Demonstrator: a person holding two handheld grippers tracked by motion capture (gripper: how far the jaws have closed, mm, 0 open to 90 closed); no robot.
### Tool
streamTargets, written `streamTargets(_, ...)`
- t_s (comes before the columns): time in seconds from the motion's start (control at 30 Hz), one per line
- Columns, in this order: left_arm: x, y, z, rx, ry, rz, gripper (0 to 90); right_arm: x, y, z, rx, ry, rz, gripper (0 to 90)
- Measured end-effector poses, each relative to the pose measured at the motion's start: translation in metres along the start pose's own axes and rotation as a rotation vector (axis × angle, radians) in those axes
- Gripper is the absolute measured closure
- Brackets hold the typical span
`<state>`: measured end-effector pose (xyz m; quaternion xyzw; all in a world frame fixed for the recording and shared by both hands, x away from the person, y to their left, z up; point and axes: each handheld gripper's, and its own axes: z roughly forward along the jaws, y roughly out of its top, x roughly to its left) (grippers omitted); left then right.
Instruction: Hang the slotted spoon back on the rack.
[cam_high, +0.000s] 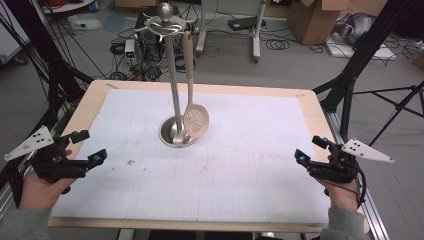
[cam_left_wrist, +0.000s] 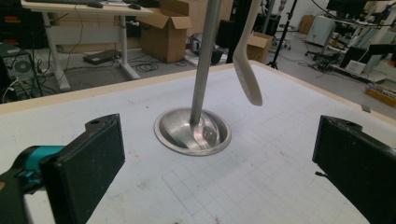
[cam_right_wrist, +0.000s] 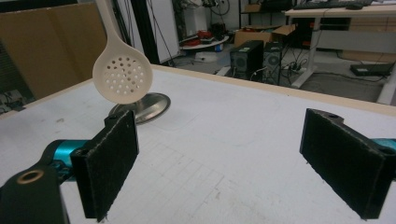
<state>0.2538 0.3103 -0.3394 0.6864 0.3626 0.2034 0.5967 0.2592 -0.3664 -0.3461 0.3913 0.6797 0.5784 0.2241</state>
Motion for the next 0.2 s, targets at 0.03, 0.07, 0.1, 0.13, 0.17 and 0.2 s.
streamTargets(0.03, -0.0001, -0.0006, 0.0003, 0.001, 0.001, -0.002, 2.6, -0.0003, 0.0002, 0.0007, 0.000, 0.002, -0.001, 10.6)
streamTargets(0.07, -0.0002, -0.0010, 0.0004, 0.005, 0.001, 0.001, 2.6, -0.0003, 0.0006, 0.0013, 0.001, 0.002, 0.000, 10.6)
streamTargets(0.1, -0.0007, -0.0013, 0.0009, 0.005, 0.001, 0.001, 2.6, 0.0000, 0.0009, 0.0024, -0.003, 0.006, 0.003, 10.6)
streamTargets(0.13, -0.0011, -0.0018, 0.0011, 0.008, 0.004, 0.003, 2.6, 0.0001, 0.0014, 0.0033, -0.002, 0.009, 0.003, 10.6)
streamTargets(0.17, -0.0012, -0.0020, 0.0013, 0.009, 0.004, 0.004, 2.7, 0.0002, 0.0018, 0.0048, -0.003, 0.013, 0.001, 10.6)
streamTargets(0.2, -0.0013, -0.0024, 0.0016, 0.011, 0.004, 0.004, 2.6, 0.0004, 0.0018, 0.0060, -0.005, 0.017, -0.002, 10.6)
